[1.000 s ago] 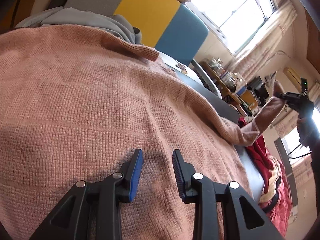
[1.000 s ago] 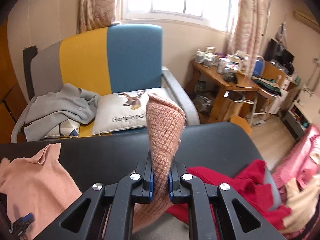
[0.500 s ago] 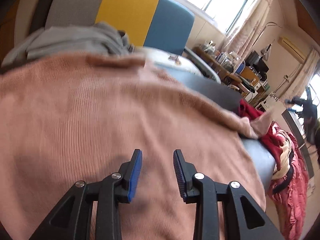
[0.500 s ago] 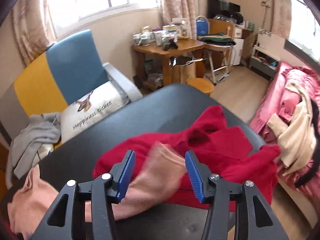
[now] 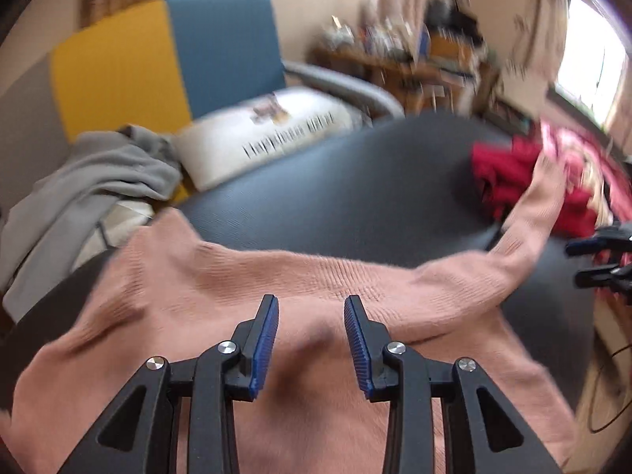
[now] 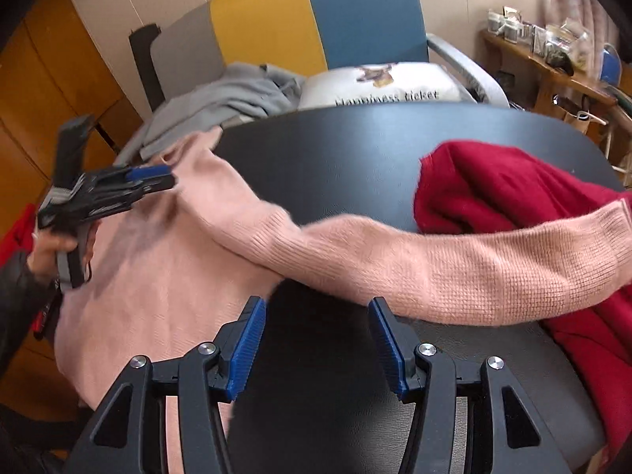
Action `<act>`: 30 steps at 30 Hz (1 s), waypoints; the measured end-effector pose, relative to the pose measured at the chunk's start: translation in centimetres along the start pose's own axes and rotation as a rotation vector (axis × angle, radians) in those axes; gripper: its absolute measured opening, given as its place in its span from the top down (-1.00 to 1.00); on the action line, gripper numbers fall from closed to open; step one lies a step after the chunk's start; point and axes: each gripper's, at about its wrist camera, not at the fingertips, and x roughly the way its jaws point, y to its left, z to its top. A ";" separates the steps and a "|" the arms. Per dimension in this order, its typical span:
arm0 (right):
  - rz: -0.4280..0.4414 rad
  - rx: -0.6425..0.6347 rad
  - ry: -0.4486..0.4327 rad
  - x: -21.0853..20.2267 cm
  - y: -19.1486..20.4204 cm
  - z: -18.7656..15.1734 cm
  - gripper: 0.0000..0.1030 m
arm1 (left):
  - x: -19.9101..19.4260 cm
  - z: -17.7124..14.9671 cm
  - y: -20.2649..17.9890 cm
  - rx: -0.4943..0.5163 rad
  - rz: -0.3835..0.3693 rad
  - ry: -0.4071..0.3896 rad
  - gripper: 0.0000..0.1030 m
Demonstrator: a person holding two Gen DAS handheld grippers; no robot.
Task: Fold clothes
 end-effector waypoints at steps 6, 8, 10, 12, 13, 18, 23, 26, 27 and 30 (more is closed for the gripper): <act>0.030 0.025 0.056 2.9 -2.7 0.2 -0.08 | 4.9 1.3 1.1 -0.053 0.047 0.043 0.32; -0.018 0.029 0.039 4.0 -3.3 0.7 -0.08 | 5.4 2.2 2.3 -0.122 0.101 0.008 0.30; -0.061 0.097 -0.029 3.9 -4.7 1.5 -0.08 | 5.5 2.8 3.6 -0.209 0.121 -0.019 0.30; -0.093 0.164 -0.102 3.1 -6.1 2.1 -0.08 | 5.6 3.4 5.0 -0.296 0.141 -0.045 0.30; -0.125 0.172 -0.142 1.9 -6.6 2.1 -0.08 | 5.1 3.4 5.4 -0.325 0.143 -0.074 0.30; -0.361 0.174 -0.302 -4.8 -10.7 0.9 -0.41 | 0.6 0.7 4.1 -0.349 0.049 -0.219 0.35; -0.563 0.112 -0.241 -7.2 -15.7 0.6 -0.54 | -1.2 -4.4 -0.2 -0.301 -0.094 -0.185 0.34; -0.553 0.139 -0.186 -6.0 -17.7 1.9 -0.56 | -2.0 -7.2 -2.9 -0.279 -0.138 -0.147 0.34; -0.491 0.181 -0.157 -5.6 -18.7 2.0 -0.56 | -2.5 -8.0 -3.7 -0.276 -0.142 -0.139 0.34; -0.425 0.209 -0.054 -4.5 -19.3 2.1 0.13 | -3.3 -9.8 -4.8 -0.270 -0.161 -0.123 0.33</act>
